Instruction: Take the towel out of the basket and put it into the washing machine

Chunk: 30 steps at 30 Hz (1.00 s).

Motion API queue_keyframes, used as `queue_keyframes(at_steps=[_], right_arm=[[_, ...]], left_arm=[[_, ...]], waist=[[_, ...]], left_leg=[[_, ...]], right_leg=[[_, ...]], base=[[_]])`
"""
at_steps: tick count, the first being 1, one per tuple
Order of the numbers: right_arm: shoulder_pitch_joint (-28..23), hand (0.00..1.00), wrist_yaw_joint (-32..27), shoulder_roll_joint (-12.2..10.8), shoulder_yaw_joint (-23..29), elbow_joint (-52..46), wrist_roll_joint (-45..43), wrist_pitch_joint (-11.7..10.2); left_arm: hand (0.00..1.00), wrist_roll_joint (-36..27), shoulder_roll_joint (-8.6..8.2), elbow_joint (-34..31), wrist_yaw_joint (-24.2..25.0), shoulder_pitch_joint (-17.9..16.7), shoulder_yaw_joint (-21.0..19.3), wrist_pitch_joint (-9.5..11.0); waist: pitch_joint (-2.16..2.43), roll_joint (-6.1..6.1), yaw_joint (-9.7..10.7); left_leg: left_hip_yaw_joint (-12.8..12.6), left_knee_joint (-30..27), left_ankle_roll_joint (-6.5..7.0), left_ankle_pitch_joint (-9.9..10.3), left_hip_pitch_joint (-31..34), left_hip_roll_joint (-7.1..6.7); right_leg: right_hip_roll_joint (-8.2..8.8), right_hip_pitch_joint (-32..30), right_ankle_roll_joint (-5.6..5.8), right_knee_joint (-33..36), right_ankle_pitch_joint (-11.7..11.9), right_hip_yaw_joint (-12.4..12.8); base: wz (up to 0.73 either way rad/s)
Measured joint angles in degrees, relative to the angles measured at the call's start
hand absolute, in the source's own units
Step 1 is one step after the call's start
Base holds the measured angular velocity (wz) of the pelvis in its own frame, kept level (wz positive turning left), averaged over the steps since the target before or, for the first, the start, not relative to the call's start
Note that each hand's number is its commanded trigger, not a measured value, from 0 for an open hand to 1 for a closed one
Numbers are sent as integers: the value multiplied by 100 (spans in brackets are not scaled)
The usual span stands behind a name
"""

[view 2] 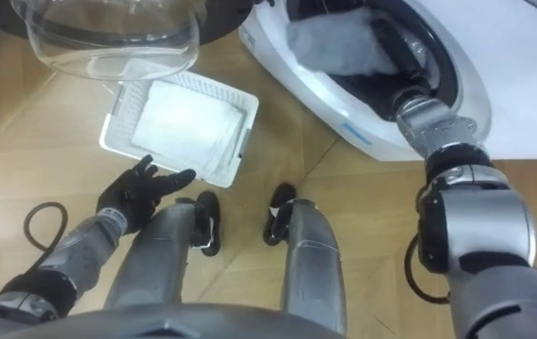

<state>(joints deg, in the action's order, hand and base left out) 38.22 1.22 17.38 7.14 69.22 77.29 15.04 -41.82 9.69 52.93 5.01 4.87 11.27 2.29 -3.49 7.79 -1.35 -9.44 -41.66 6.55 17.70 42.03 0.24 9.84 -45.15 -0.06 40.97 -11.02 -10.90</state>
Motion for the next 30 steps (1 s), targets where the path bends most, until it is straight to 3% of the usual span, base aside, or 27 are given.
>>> queue_keyframes(at_steps=[3,11,15,19,30], right_arm=[[88,0,-280,1,294,-1,166,9],[240,0,-984,3,792,17,377,-14],[321,0,-1398,95,817,17,381,-182],[325,0,-1821,137,818,17,524,-594],[312,0,-2389,137,814,10,899,-1070]], left_arm=[[0,376,-15,-271,-79,-112,-124,-35],[0,389,-125,-537,-263,-245,-211,-23],[0,378,-208,-646,-371,-284,-146,-29],[0,377,-232,-701,-431,-257,83,-52],[0,364,-252,-698,-414,-185,200,-33]], waist=[[0,2,29],[-6,-30,86],[-5,-168,85],[4,-313,90],[14,-374,-63]], left_leg=[[-84,-13,45,15,59,-4],[-129,-123,120,43,137,10],[-135,-171,172,68,164,8],[-208,-166,199,69,163,1],[-302,-154,202,67,138,11]], right_leg=[[61,-78,24,71,3,-5],[114,-87,68,84,21,-73],[133,-86,107,82,43,-89],[171,-121,120,96,55,-88],[173,-179,112,166,58,-1]], base=[[5],[2],[0],[-5],[-1]])
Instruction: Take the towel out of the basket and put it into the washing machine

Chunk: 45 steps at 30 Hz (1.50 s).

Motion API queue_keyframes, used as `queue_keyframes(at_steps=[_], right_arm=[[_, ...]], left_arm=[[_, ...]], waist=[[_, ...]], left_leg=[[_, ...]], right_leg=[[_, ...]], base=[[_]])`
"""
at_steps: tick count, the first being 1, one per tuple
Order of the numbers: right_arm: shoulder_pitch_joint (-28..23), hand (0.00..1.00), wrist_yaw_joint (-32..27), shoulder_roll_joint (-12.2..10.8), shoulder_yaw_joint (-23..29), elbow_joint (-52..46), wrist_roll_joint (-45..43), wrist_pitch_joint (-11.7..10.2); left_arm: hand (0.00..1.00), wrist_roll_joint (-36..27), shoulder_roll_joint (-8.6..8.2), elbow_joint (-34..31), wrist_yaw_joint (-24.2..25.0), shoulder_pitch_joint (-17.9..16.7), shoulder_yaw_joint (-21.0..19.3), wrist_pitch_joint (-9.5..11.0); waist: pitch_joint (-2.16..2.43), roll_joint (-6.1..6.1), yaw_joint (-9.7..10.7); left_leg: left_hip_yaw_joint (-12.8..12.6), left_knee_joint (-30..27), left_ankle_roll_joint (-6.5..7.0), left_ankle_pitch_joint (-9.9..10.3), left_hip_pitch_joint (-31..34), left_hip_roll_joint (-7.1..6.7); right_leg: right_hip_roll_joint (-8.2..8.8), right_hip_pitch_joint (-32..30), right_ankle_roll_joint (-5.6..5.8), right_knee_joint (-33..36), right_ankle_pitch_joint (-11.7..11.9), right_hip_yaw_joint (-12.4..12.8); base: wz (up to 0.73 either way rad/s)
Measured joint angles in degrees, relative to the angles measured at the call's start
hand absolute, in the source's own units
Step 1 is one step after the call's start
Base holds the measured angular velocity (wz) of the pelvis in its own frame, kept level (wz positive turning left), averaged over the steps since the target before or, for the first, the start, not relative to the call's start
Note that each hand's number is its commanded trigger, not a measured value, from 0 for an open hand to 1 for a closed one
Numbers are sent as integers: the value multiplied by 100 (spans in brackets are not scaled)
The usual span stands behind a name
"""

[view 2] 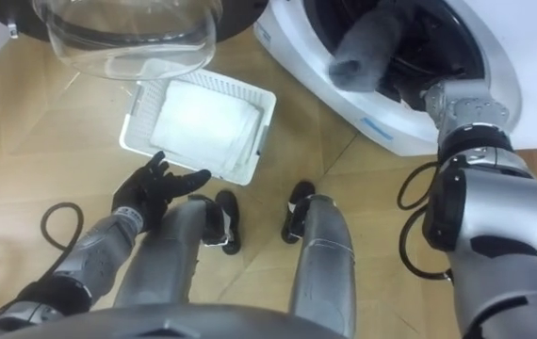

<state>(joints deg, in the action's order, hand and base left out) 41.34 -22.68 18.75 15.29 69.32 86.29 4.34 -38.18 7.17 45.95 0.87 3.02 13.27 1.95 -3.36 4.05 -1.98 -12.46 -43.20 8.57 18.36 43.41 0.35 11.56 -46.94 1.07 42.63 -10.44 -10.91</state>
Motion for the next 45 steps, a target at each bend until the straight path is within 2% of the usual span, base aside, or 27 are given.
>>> queue_keyframes(at_steps=[4,10,13,17,20,23,24,25,27,30,33,35,38,45], right_arm=[[-60,0,-198,-1,-20,-64,162,-165],[-365,0,-272,-5,-39,-84,172,-383],[-442,0,-258,-16,-39,-76,182,-391],[-625,0,58,-25,-40,-57,182,-413],[-941,0,431,-45,-41,-8,16,-417],[-1455,0,818,-102,-190,110,-501,-441],[-1705,0,965,-110,-444,219,-804,-501],[-2006,0,1050,-124,-637,299,-1178,-564],[-2380,0,1192,-150,-879,535,-1759,-659],[-3052,0,1462,-308,-1246,1057,-2234,-664],[-3580,0,1626,-477,-1446,1221,-3192,-550],[-3726,0,1793,-556,-1530,1336,-3749,-531],[-3886,0,2010,-631,-1761,1325,-4284,-452],[-4099,0,2339,-816,-1801,1292,-5535,-393]], left_arm=[[0,-5,76,25,17,71,-4,69],[0,-45,53,223,13,194,44,229],[0,20,48,374,12,234,45,238],[0,188,5,623,17,319,45,255],[0,303,49,749,75,281,20,251],[0,617,61,1072,91,237,-36,218],[0,808,79,1221,90,166,-45,203],[0,921,129,1285,91,35,-52,187],[0,1134,220,1527,76,-43,-83,176],[0,1558,395,1824,-36,-261,-215,111],[0,2035,401,1860,-150,-522,-460,96],[0,2280,342,1928,-158,-554,-652,85],[0,2434,326,2051,-176,-558,-665,86],[0,2550,257,2221,-282,-976,-1072,47]], waist=[[0,1,-27],[-1,3,-157],[-1,3,-162],[0,1,-168],[19,-43,-171],[69,-166,-205],[99,-217,-263],[151,-287,-270],[194,-345,-282],[212,-359,-228],[232,-365,-151],[234,-366,-122],[241,-369,-87],[286,-398,39]], left_leg=[[-16,35,11,-9,-24,1],[-44,255,3,-17,-320,16],[-45,396,-5,-40,-433,9],[-46,480,-4,-42,-505,2],[13,584,-11,-46,-626,16],[42,831,-28,-57,-950,25],[23,970,-40,-64,-1177,34],[26,1123,-53,-71,-1391,34],[0,1387,-84,-95,-1743,21],[24,1825,-186,-181,-2280,22],[22,2192,-283,-266,-2635,26],[21,2358,-339,-303,-2811,36],[20,2618,-409,-393,-3121,40],[26,3164,-523,-461,-4009,75]], right_leg=[[4,15,0,-13,0,-1],[-35,319,20,-256,22,-35],[-50,445,36,-412,56,-72],[-62,532,44,-508,60,-115],[-91,745,70,-724,79,-246],[-177,1137,125,-1070,143,-294],[-226,1370,143,-1256,188,-279],[-275,1597,166,-1434,212,-261],[-330,1931,195,-1685,251,-243],[-450,2469,191,-2130,313,-219],[-541,2787,167,-2428,344,-188],[-581,2919,152,-2522,355,-203],[-645,3178,133,-2708,366,-212],[-793,4017,134,-3138,366,-254]], base=[[0],[-1],[-2],[0],[7],[1],[-13],[-10],[-10],[-6],[-4],[-6],[-1],[1]])
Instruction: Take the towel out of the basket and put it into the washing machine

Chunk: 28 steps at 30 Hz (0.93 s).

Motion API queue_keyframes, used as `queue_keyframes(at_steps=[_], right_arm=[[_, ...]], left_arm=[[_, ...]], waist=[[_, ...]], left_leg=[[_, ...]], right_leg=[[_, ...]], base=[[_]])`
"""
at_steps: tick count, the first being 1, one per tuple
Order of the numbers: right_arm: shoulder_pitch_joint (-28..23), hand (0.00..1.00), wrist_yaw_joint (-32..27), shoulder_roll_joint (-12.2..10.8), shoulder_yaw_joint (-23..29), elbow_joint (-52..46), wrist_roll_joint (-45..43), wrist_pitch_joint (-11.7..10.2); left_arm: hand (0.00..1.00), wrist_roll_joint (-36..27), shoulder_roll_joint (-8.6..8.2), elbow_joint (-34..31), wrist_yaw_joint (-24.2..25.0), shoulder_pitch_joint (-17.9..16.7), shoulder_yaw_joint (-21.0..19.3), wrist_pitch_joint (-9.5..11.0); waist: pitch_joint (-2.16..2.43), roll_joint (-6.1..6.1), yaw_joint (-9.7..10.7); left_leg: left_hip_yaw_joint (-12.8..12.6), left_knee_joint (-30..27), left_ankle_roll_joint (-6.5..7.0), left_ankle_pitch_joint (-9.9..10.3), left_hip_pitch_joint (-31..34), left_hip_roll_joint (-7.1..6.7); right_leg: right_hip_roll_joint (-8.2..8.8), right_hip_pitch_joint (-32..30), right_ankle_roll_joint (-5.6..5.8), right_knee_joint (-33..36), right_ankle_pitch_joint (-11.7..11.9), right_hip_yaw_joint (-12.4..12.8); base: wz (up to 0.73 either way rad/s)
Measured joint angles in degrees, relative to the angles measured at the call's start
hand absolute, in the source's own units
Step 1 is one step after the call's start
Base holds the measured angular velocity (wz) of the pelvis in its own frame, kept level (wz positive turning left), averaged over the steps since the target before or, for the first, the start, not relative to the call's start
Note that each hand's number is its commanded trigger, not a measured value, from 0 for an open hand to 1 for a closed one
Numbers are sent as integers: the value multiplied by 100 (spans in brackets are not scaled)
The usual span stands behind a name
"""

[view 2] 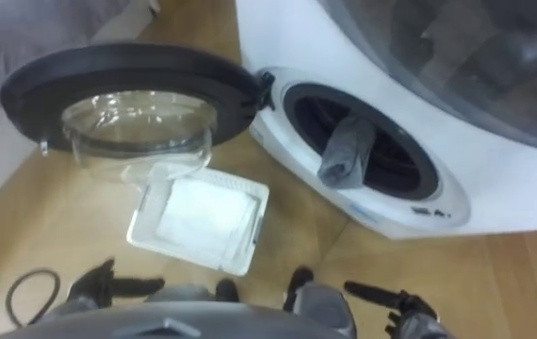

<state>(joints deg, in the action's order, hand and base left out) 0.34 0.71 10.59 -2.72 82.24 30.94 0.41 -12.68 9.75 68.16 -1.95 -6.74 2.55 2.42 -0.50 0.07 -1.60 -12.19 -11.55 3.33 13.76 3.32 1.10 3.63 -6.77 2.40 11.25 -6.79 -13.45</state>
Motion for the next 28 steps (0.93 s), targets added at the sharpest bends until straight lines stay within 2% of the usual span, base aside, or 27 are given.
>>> queue_keyframes(at_steps=[8,15,21,28], right_arm=[[-196,0,182,-52,62,-265,-901,27],[-264,0,287,-112,-19,-471,-1533,149],[-270,0,324,-116,-56,-565,-1762,219],[-286,0,419,-117,-113,-608,-1905,217]], left_arm=[[0,572,-37,-11,-39,-148,-364,-143],[0,857,-38,-18,-269,-226,-579,-476],[0,1056,-63,-65,-288,-306,-599,-740],[0,1070,-104,-84,-361,-300,-650,-744]], waist=[[11,83,14],[2,216,-29],[4,220,-33],[0,224,-34]], left_leg=[[56,135,-4,0,-432,-12],[48,225,-7,3,-700,-23],[48,239,-21,14,-927,-21],[48,220,-40,25,-1031,-3]], right_leg=[[-15,509,18,-180,-11,-69],[-18,717,33,-171,-21,-72],[-47,972,33,-266,-21,64],[-69,1077,31,-262,-20,78]], base=[[5],[-1],[0],[0]])
